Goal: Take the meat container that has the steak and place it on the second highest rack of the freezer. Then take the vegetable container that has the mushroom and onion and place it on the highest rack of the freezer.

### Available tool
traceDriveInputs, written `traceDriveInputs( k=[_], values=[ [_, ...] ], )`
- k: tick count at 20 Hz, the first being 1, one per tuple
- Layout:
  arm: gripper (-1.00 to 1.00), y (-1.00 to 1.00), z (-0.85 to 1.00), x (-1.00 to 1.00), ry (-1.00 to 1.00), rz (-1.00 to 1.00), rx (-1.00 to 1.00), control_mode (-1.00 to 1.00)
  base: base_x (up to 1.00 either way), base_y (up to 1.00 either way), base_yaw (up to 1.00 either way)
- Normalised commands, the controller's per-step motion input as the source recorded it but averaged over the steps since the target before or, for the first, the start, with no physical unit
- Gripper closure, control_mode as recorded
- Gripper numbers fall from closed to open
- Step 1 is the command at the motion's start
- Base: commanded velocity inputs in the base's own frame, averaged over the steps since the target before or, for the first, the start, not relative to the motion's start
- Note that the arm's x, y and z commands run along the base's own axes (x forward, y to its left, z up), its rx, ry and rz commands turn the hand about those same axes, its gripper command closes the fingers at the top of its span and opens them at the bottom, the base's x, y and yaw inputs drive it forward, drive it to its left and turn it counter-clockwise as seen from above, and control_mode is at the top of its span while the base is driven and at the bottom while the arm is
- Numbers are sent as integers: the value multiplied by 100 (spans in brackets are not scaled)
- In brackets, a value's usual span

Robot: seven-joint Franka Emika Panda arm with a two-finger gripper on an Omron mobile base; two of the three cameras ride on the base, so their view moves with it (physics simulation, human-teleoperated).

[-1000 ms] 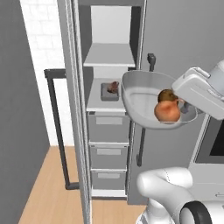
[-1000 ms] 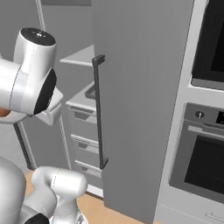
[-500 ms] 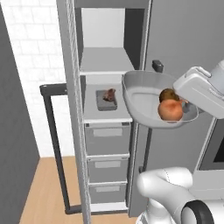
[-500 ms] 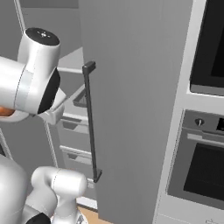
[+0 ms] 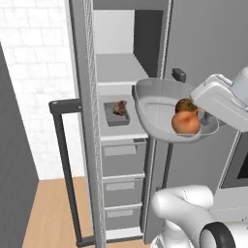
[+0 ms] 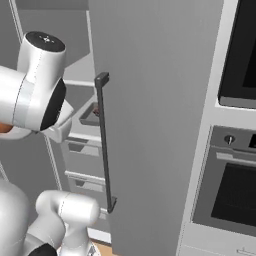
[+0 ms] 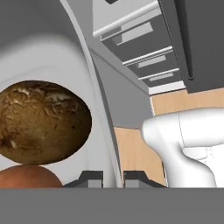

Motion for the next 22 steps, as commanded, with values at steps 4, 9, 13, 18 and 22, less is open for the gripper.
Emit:
traceDriveInputs(
  k=[4,9,13,18,22],
  values=[
    [100,0,0,0,0,0,0,100,32,32,-12],
    [100,0,0,0,0,0,0,100,25,26,-7],
    [100,0,0,0,0,0,0,100,30,36,-5],
    [100,0,0,0,0,0,0,100,35,27,-8],
    [100,0,0,0,0,0,0,100,43,4,-12]
  ],
)
